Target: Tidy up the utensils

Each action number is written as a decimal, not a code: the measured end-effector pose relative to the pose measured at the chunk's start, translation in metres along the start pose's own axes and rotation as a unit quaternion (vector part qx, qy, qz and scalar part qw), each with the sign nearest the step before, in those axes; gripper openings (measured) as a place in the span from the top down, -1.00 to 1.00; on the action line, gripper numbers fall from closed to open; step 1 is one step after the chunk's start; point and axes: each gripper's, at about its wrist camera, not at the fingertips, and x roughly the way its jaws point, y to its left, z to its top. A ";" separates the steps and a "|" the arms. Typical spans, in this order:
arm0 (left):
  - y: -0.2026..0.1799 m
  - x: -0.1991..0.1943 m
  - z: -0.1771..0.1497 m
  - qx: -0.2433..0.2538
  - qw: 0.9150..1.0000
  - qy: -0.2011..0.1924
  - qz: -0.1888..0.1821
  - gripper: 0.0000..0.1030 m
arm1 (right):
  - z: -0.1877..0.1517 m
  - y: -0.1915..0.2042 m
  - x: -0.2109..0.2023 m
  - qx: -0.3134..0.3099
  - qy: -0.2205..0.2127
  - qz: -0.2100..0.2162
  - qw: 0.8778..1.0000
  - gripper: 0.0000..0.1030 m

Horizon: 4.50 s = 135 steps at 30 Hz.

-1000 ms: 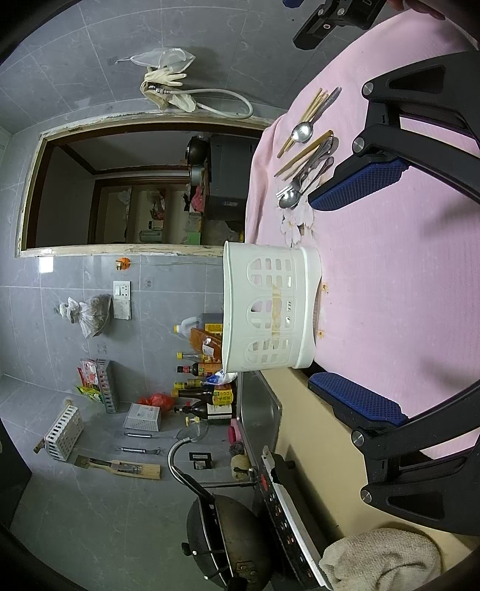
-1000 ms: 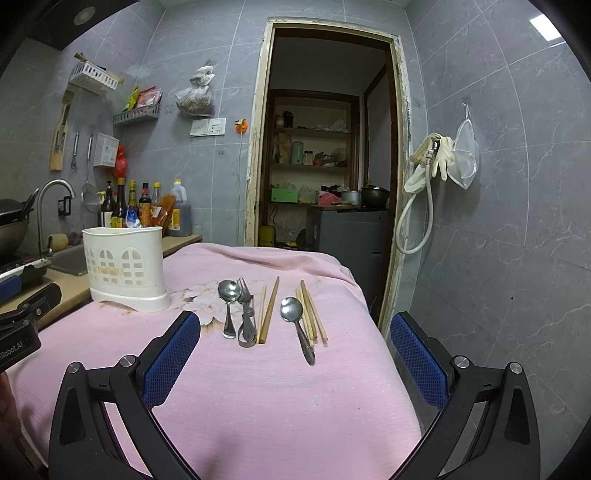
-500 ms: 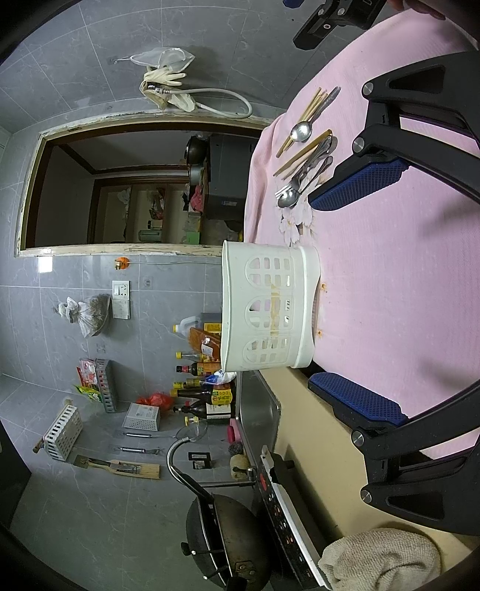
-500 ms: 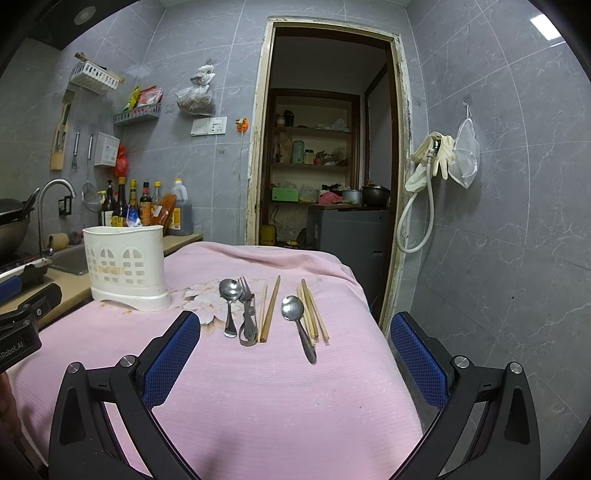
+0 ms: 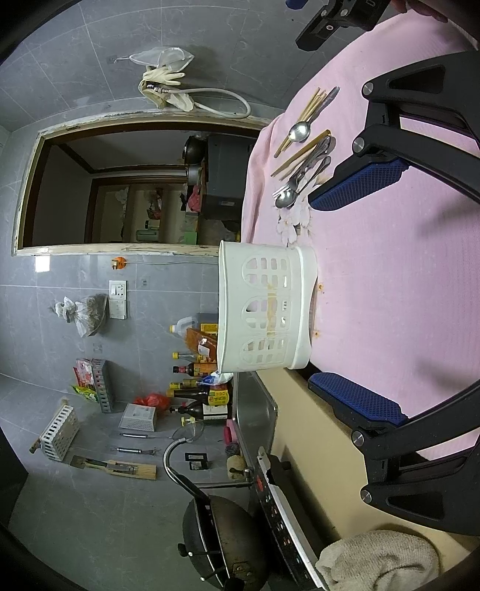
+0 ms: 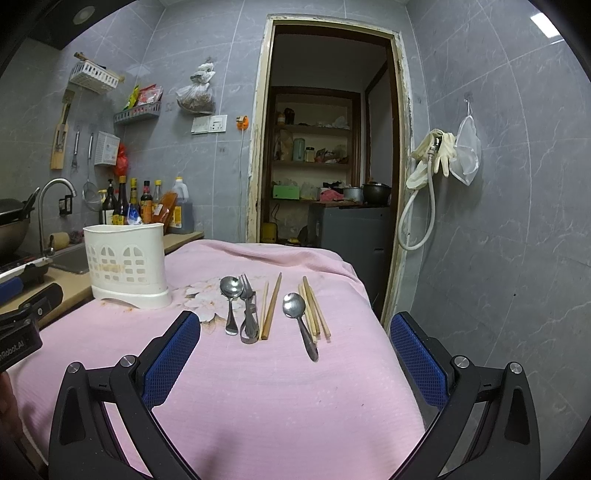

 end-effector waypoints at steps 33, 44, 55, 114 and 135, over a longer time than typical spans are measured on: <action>-0.043 0.060 0.066 0.019 0.997 0.034 -0.066 -0.67 | 0.044 -0.043 0.059 -0.009 0.024 0.078 0.997 -1.00; -0.088 0.124 0.073 0.046 0.981 0.121 -0.144 -0.67 | 0.058 -0.074 0.123 -0.038 0.099 0.109 0.988 -1.00; -0.110 0.195 0.070 0.061 0.973 0.161 -0.154 -0.66 | 0.055 -0.092 0.217 -0.026 0.194 0.163 0.967 -0.82; -0.080 0.213 0.114 -0.019 0.981 0.134 -0.140 0.97 | 0.104 -0.061 0.224 0.067 0.100 0.238 0.964 0.90; 0.036 0.110 0.204 -0.033 0.998 -0.047 0.018 0.97 | 0.200 0.061 0.134 0.041 -0.189 0.320 0.927 0.90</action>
